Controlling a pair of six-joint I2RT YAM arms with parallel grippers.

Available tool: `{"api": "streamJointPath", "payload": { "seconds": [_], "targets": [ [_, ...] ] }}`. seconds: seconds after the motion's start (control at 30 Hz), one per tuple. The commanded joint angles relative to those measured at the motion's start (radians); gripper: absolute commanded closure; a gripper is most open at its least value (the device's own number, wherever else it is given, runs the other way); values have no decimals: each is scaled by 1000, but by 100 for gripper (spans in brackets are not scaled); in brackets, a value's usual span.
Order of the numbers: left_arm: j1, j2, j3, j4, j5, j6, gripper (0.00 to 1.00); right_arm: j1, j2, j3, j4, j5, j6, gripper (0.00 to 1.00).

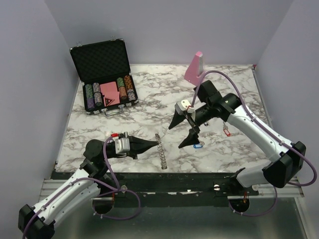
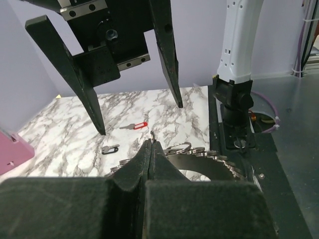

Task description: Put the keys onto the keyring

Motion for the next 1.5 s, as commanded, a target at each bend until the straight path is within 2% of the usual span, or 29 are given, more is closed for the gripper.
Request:
{"api": "streamJointPath", "payload": {
  "seconds": [0.0,0.1,0.2,0.33,0.4,0.5,0.67,0.8,0.87,0.97,1.07,1.17,1.27,1.33,1.4,1.47],
  "targets": [
    [-1,7,8,39,-54,-70,100,-63,-37,-1,37,-40,68,0],
    [-1,12,23,1,-76,-80,100,-167,-60,-56,241,-30,371,0],
    [2,9,58,-62,-70,-61,100,-249,-91,-115,247,27,366,0],
    [17,14,163,-287,-35,21,100,-355,-126,-188,209,211,320,1],
    [29,1,186,-338,-42,46,100,-427,-120,-231,201,270,306,2],
    [46,-29,174,-357,-82,71,100,-530,-77,-283,198,265,286,6],
    [57,-80,167,-390,-120,75,100,-680,0,-316,242,250,350,16],
    [57,-115,172,-450,-139,126,100,-697,-7,-375,393,402,418,16],
    [59,-129,168,-455,-140,129,100,-702,13,-360,376,365,389,16],
    [59,-137,166,-458,-130,132,100,-699,78,-305,214,224,184,17],
    [57,-128,171,-476,-130,147,100,-699,108,-304,171,218,133,24],
    [59,-120,174,-481,-125,149,100,-699,55,-378,190,205,85,25],
    [59,-112,175,-478,-124,150,100,-694,-17,-445,247,214,126,25],
    [59,-111,174,-478,-125,152,100,-694,-42,-468,351,298,243,25],
    [60,-106,172,-478,-127,154,100,-696,-37,-465,422,381,312,25],
    [65,-101,175,-479,-128,157,100,-694,2,-433,442,388,322,23]
  ]
}}
